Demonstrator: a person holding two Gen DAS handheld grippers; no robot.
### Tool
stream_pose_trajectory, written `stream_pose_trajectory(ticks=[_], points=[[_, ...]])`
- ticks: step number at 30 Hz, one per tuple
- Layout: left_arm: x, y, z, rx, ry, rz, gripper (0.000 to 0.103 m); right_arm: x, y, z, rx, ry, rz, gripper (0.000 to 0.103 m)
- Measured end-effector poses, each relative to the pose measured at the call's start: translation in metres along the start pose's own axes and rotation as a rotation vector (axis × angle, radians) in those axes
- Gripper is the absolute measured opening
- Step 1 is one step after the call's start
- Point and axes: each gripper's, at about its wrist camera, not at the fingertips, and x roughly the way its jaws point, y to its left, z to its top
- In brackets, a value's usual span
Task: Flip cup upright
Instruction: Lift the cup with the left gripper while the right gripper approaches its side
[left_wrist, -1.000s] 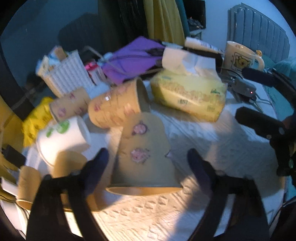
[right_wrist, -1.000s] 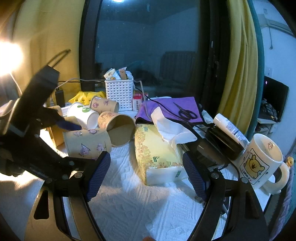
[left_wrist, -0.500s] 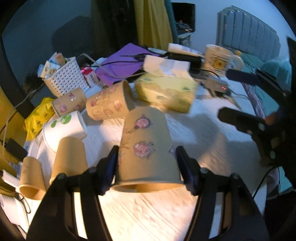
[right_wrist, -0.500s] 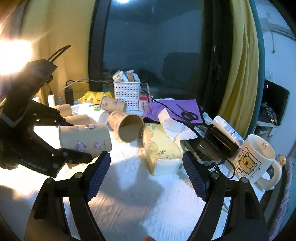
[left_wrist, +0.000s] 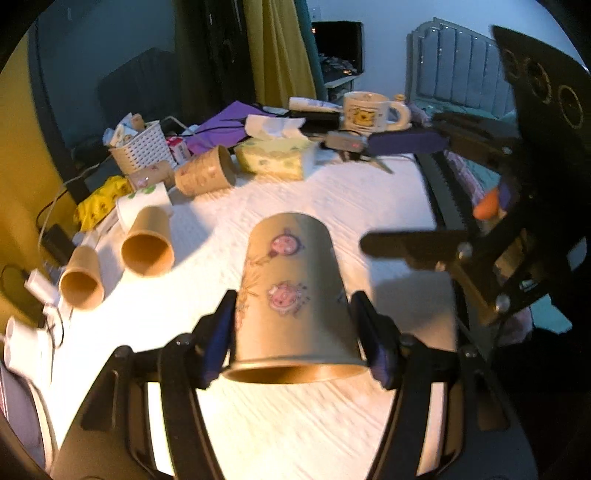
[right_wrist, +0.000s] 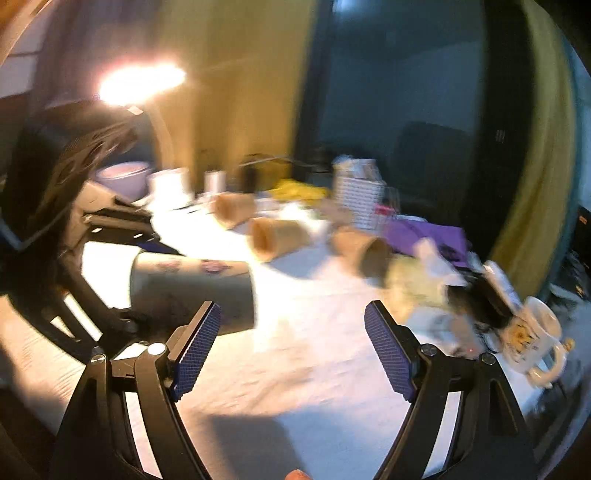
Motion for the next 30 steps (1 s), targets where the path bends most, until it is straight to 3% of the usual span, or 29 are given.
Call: stream_pose_trajectory(ticks=[5, 13, 27, 30], points=[[-0.026, -0.020, -0.039, -0.013, 0.021, 0.001, 0.063, -0.023, 0.044, -0.007, -0.129, 0.016, 0.076, 0.083], [-0.037, -0.042, -0.086, 0.037, 0.055, -0.022, 0.063, -0.034, 0.073, -0.019, -0.163, 0.058, 0.169, 0.083], [-0.005, -0.026, -0.084, 0.020, 0.036, -0.071, 0.067, -0.008, 0.068, -0.032, -0.120, 0.117, 0.189, 0.083], [-0.006, -0.029, -0.085, 0.028, 0.014, -0.027, 0.074, -0.008, 0.066, -0.033, -0.114, 0.117, 0.191, 0.083]])
